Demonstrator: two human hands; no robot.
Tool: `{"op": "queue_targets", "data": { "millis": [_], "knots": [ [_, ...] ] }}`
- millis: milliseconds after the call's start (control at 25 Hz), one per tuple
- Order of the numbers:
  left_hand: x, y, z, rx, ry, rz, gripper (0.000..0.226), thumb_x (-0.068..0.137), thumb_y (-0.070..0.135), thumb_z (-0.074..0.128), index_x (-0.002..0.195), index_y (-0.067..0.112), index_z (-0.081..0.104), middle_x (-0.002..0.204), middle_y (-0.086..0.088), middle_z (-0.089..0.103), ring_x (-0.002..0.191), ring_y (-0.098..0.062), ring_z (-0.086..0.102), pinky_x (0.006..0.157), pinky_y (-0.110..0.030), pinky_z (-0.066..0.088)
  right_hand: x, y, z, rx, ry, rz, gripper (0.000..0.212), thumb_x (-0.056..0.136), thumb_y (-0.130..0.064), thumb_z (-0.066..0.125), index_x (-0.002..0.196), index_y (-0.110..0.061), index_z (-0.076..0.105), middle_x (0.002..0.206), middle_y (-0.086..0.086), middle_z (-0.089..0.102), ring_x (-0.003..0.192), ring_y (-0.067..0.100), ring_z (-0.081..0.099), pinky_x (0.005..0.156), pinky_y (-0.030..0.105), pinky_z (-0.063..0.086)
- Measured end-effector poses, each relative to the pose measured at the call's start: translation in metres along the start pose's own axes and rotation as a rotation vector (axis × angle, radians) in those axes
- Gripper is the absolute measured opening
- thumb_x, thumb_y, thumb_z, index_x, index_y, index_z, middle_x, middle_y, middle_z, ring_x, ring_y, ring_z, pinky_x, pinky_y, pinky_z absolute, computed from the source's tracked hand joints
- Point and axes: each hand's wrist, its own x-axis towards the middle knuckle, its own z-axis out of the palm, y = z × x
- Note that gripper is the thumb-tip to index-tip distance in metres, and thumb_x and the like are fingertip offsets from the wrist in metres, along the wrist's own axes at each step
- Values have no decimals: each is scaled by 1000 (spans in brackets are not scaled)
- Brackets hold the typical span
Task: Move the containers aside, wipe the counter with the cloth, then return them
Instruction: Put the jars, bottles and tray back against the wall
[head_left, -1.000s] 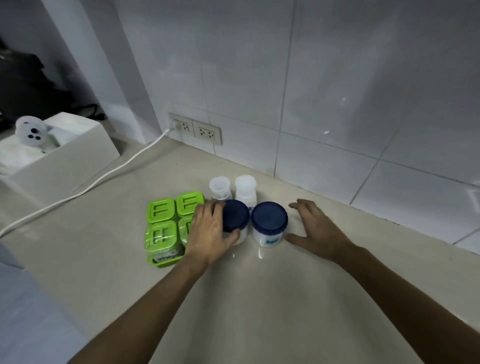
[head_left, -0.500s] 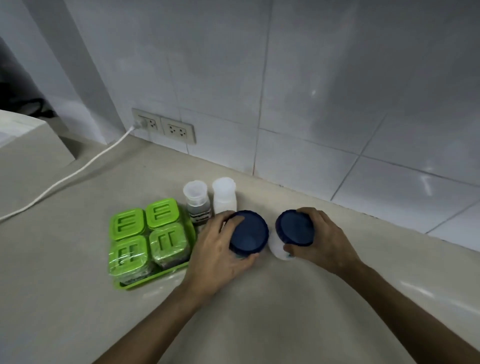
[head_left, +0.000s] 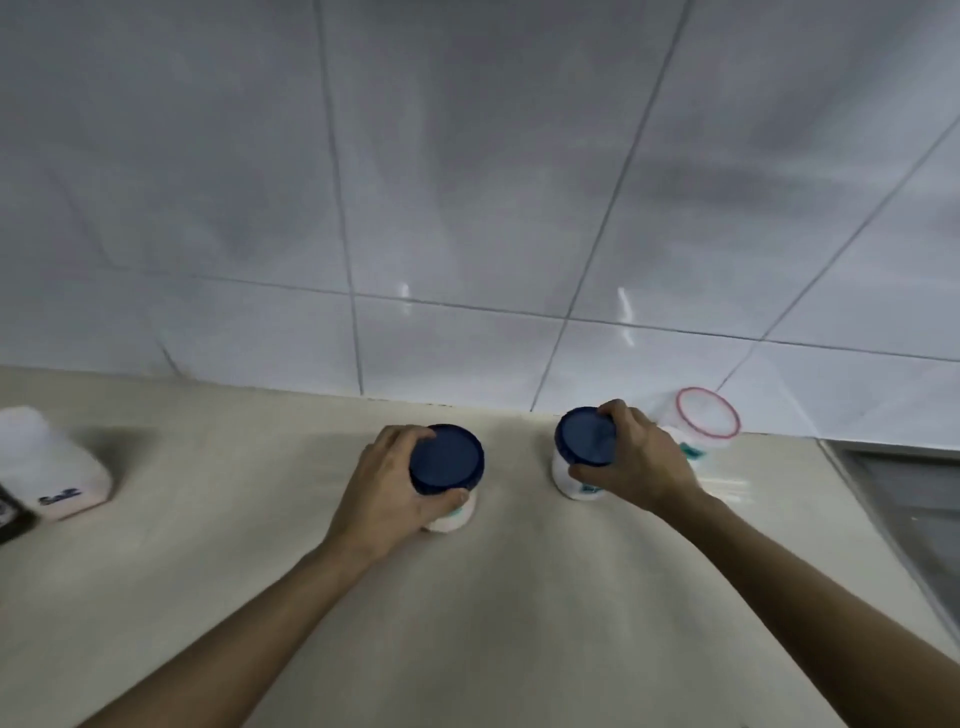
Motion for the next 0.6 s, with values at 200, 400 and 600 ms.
{"op": "queue_targets", "data": {
  "millis": [200,400,600],
  "knots": [
    [50,53,68,-3,-41,47,74,62,38,85,124,21,49,126,3,47,114,-17,48,94,-32,45,20,64,-17,-172,72,-69,71,68,-57,71,126,-21,50,124,1,62,110,23,55,99,36,37],
    [81,82,113,90,-65,74,75,66,38,83,130,19,46,132,-1,44,120,-22,45,99,-36,44,33,86,-21,-276,138,-184,70,69,-56,73,126,-18,57,126,5,56,115,27,49,99,40,33],
    [103,101,135,98,-49,57,75,67,39,83,130,20,46,127,-7,35,116,-25,47,100,-32,44,41,88,-15,-310,199,-172,66,71,-57,70,120,-13,59,116,8,58,107,30,52,97,42,35]
  ]
}}
